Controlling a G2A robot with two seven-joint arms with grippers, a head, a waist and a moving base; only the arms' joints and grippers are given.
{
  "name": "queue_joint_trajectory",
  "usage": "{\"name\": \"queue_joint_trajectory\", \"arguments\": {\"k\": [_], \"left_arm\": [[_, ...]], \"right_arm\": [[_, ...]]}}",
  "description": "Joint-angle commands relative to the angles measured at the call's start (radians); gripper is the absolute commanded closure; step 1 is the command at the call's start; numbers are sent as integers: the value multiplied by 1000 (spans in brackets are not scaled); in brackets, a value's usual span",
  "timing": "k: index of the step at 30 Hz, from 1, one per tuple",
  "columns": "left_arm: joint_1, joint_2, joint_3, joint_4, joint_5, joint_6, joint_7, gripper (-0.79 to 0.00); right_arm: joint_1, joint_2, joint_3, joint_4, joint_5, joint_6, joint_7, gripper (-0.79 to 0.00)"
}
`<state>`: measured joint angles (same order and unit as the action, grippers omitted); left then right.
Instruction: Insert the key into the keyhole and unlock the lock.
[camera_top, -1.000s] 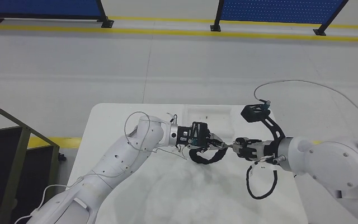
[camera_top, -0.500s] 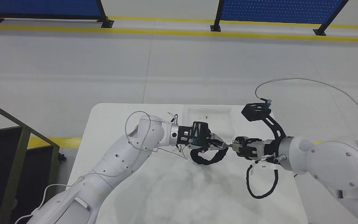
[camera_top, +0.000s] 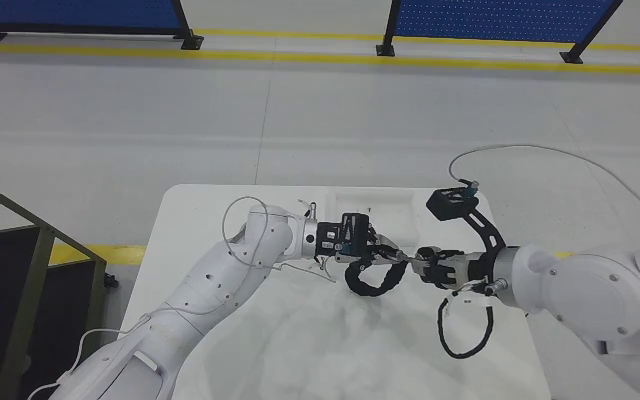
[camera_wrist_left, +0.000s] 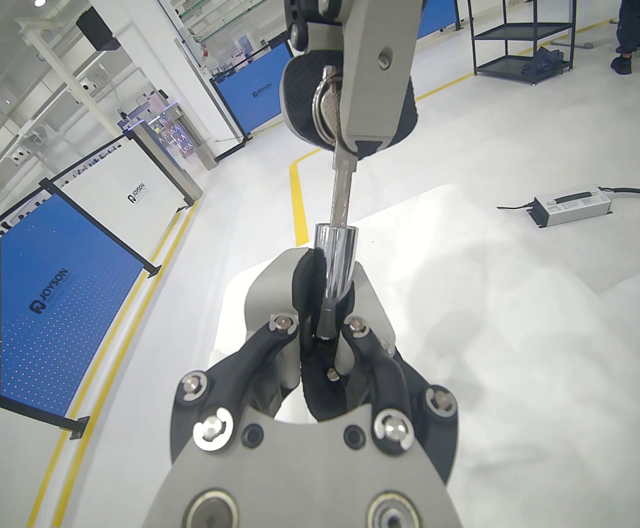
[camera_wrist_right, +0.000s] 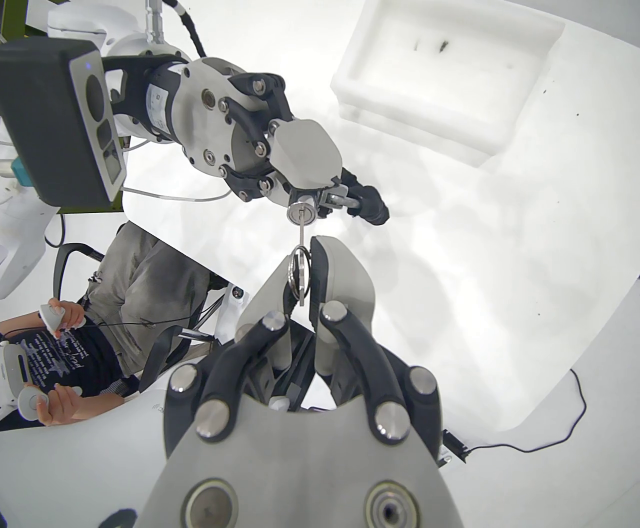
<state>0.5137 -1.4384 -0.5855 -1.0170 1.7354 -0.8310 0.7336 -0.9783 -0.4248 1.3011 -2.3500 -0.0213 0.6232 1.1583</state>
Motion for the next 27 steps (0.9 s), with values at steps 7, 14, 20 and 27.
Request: {"name": "queue_joint_trajectory", "arguments": {"k": [7,14,20,27], "left_arm": [[-2,0,-2,-14,11,3,-15,0],[-5,-1,-6,-34,17,4,-49,0],[-4,-1,-14,-48,15,0,-68,0],[4,3,-19,-66,21,-9,-73,0]], "right_arm": [[46,-9,-53,0,-45,30,8,0],[83,-13,-115,0,-71,54,-16,0],[110,-10,-159,0,-79,69,-30,0],[131,0,-187,0,-63,86,-47,-714]]}}
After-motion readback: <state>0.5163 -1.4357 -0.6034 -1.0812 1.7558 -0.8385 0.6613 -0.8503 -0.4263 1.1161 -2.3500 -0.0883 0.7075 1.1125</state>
